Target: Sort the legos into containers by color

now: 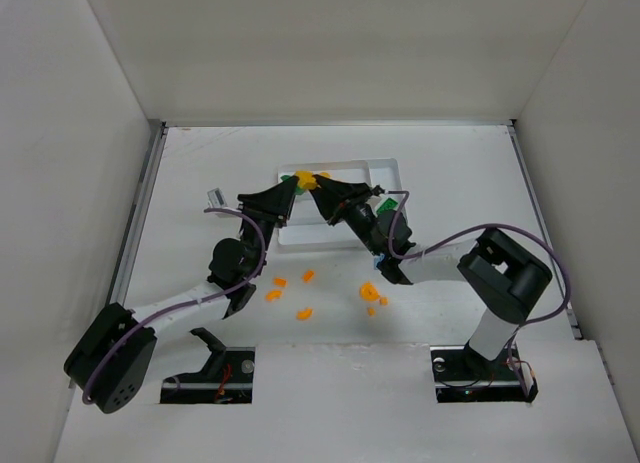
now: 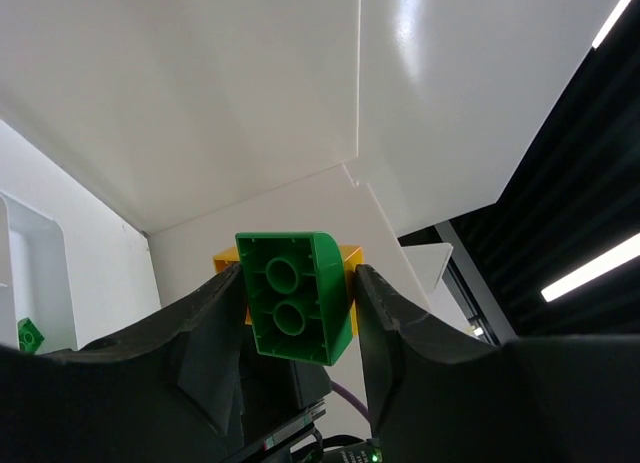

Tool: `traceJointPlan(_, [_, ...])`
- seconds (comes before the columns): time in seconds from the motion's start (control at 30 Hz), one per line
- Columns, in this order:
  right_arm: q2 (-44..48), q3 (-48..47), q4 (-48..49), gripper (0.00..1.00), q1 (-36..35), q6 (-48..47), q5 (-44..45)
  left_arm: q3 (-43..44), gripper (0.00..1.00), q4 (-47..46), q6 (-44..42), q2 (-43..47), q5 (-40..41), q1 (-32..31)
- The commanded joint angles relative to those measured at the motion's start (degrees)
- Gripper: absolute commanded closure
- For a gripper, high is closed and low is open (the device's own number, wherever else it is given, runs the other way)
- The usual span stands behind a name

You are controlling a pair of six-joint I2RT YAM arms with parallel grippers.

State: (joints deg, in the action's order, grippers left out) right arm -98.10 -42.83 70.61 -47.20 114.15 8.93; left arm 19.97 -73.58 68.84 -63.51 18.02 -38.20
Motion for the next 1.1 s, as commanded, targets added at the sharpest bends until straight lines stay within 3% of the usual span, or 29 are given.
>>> traceJointPlan(0.0, [-1.3,-2.61,12.26,0.81,-0.65,7.31,1.0,3.15,0.66,-12.99,-1.86,2.16,-0.62,0.18])
traceJointPlan(0.63, [1.51,-2.88,21.32,0.82,3.74,10.13,3.03,3.24,0.74,-7.45,-14.07,8.22,-2.28,-1.05])
traceJointPlan(0.87, [3.54,-1.03,20.36,0.82,6.11,8.73,1.27,3.32,0.75,-5.26,-18.82,9.45,-4.48,-1.49])
traceJointPlan(1.07, [2.83,0.72,13.34,0.81,8.66,3.55,-3.82,2.19,0.74,3.77,-19.27,12.96,-4.49,-0.78])
